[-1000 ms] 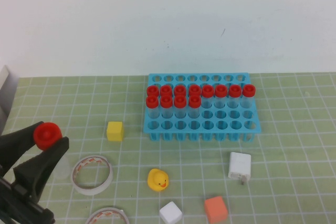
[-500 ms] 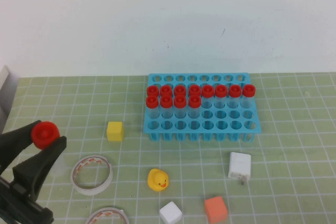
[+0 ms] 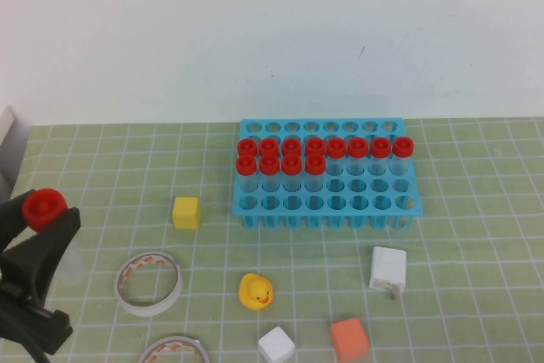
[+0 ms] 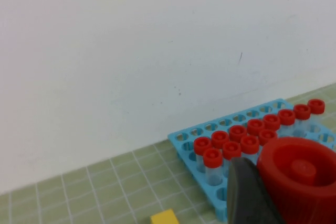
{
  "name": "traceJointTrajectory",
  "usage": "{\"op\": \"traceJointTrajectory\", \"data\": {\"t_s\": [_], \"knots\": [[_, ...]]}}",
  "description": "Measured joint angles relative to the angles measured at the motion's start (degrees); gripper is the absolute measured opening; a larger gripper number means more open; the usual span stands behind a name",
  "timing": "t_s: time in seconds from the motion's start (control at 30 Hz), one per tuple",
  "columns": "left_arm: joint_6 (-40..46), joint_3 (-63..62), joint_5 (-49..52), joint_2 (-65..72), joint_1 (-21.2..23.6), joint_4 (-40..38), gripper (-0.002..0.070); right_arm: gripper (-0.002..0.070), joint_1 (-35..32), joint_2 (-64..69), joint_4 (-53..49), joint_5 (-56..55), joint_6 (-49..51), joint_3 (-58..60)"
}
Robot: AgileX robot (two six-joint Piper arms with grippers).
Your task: Place the test tubes
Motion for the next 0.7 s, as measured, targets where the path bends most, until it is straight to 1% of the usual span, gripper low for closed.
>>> {"op": "traceJointTrajectory", "data": {"t_s": [0.07,0.13,0.2,0.3,0.43,0.47,0.5,0.53,0.6,0.7], "knots": [[-3.5,0.0,-0.3,0.0,0.0,0.7,0.0264,-0.0001,0.0,0.0,0.0,0.0,0.0,0.0],[-10.1,-0.1,-0.9,0.0,0.0,5.9,0.0264,-0.0001,0.0,0.0,0.0,0.0,0.0,0.0],[-20.2,-0.6,-1.8,0.0,0.0,14.8,0.0264,-0.0001,0.0,0.0,0.0,0.0,0.0,0.0],[-39.2,-1.5,-4.1,0.0,0.0,29.5,0.0264,-0.0001,0.0,0.0,0.0,0.0,0.0,0.0],[-66.9,-1.7,-7.4,0.0,0.0,50.4,0.0264,-0.0001,0.0,0.0,0.0,0.0,0.0,0.0],[-73.2,-1.7,-7.8,0.0,0.0,55.7,0.0264,-0.0001,0.0,0.0,0.0,0.0,0.0,0.0],[-77.5,-1.8,-8.0,0.0,0.0,59.9,0.0264,-0.0001,0.0,0.0,0.0,0.0,0.0,0.0],[-81.3,-2.0,-8.2,0.0,0.0,64.6,0.0264,-0.0001,0.0,0.0,0.0,0.0,0.0,0.0],[-84.6,-2.5,-8.2,0.0,0.0,70.2,0.0264,-0.0001,0.0,0.0,0.0,0.0,0.0,0.0],[-85.9,-3.1,-9.3,0.0,0.0,71.8,0.0264,-0.0001,0.0,0.0,0.0,0.1,0.0,0.0]]}}
